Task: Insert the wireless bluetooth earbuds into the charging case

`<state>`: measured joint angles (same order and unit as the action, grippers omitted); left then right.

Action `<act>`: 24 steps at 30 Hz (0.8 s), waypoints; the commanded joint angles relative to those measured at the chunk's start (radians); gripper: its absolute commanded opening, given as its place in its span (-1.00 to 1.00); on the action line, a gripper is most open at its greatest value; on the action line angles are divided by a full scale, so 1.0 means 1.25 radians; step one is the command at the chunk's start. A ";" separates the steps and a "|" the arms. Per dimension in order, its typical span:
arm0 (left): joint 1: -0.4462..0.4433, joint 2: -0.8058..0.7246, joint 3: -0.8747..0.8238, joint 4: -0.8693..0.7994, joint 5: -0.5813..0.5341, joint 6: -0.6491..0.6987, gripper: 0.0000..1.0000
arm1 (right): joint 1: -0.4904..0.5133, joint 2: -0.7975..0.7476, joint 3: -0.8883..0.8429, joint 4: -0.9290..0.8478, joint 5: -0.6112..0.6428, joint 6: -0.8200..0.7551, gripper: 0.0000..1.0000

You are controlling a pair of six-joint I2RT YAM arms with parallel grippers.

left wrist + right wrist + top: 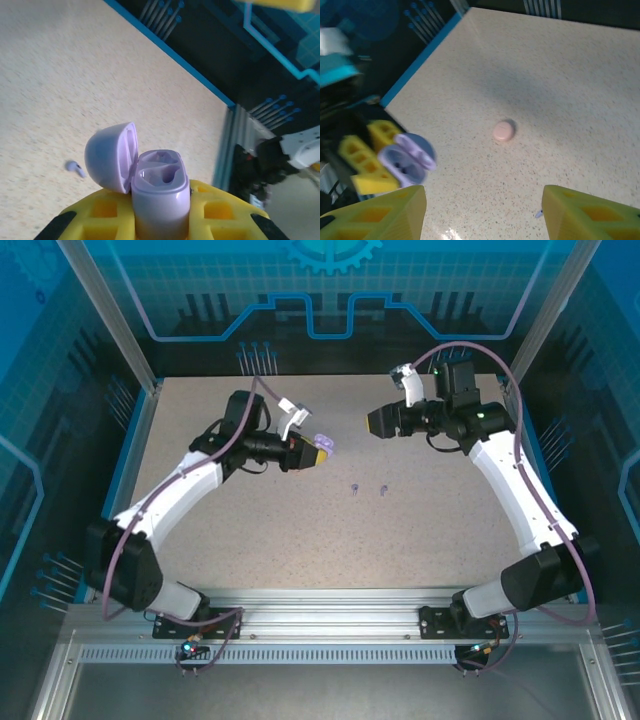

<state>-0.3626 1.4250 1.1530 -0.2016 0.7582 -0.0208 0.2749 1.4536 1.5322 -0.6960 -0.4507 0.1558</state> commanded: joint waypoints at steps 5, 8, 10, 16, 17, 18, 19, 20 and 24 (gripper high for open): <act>-0.003 -0.153 -0.248 0.549 -0.283 -0.043 -1.00 | 0.036 0.071 -0.079 0.005 0.160 0.150 0.26; -0.012 -0.171 -0.270 0.597 -0.350 -0.008 -1.00 | 0.066 0.119 -0.073 -0.013 0.226 0.202 0.25; -0.024 -0.176 -0.297 0.663 -0.381 0.021 -1.00 | 0.084 0.162 -0.059 -0.038 0.273 0.240 0.25; -0.042 -0.178 -0.327 0.772 -0.418 0.082 -1.00 | 0.138 0.280 -0.025 -0.088 0.383 0.327 0.20; -0.044 -0.179 -0.328 0.779 -0.421 0.088 -1.00 | 0.149 0.300 -0.017 -0.094 0.396 0.335 0.19; -0.046 -0.181 -0.328 0.784 -0.424 0.091 -1.00 | 0.156 0.316 -0.010 -0.103 0.410 0.343 0.19; -0.047 -0.183 -0.326 0.789 -0.428 0.091 -1.00 | 0.165 0.334 0.002 -0.113 0.423 0.349 0.18; -0.049 -0.184 -0.324 0.791 -0.434 0.091 -1.00 | 0.177 0.352 0.014 -0.125 0.439 0.356 0.18; -0.062 -0.190 -0.321 0.813 -0.463 0.075 -1.00 | 0.205 0.418 0.062 -0.172 0.493 0.396 0.16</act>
<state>-0.4259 1.2156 0.7544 0.7292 0.2272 0.0589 0.5083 1.9358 1.5562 -0.8326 0.0795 0.5854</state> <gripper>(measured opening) 0.191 0.583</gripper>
